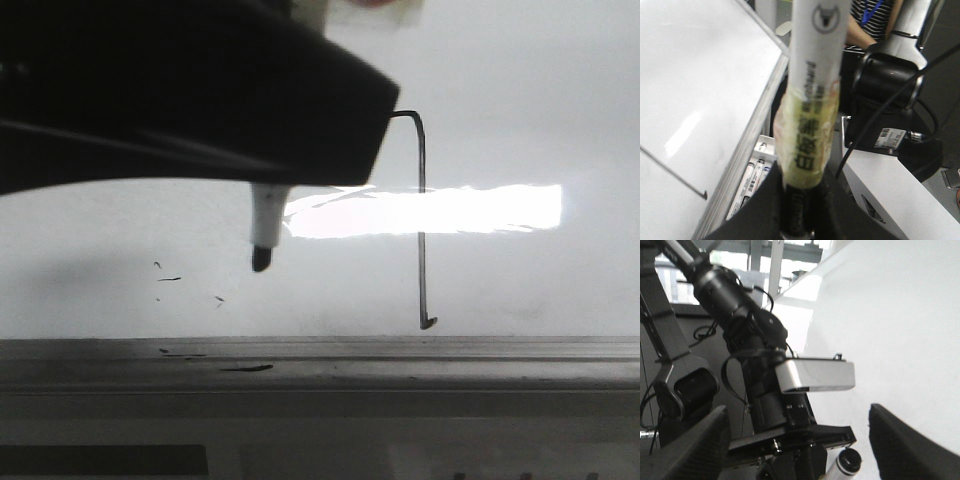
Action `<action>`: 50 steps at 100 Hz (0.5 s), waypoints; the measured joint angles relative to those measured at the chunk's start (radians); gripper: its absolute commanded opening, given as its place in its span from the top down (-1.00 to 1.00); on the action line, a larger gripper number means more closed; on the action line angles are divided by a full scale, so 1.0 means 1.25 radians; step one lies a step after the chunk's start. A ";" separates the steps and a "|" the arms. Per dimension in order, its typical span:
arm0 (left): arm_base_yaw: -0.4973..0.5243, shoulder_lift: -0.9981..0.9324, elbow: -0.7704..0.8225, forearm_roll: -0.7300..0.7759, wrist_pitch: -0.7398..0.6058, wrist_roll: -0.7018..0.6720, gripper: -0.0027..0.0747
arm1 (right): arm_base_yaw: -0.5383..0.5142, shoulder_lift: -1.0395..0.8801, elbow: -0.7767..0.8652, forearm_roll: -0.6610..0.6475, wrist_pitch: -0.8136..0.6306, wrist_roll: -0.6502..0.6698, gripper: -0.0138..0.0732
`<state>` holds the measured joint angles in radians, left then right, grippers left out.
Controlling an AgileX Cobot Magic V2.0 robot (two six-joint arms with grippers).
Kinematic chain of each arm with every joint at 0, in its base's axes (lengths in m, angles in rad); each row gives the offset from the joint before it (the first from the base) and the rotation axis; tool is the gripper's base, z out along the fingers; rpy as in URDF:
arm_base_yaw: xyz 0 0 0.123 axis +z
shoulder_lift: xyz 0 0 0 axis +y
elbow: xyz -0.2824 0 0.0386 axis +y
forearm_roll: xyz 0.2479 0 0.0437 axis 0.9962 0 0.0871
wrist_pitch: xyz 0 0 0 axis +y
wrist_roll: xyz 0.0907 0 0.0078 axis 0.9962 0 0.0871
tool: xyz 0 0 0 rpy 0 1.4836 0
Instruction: Write number 7 on whiteboard
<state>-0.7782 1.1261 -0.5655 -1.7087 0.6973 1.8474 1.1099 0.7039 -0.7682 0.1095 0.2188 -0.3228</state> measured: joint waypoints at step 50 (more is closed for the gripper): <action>0.000 0.003 0.000 0.063 -0.258 -0.395 0.98 | 0.000 -0.154 -0.002 0.000 0.097 0.000 0.80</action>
<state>-0.7782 1.1304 -0.5655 -1.6305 0.3747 1.3541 1.1099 0.5110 -0.7706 0.1095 0.3400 -0.3228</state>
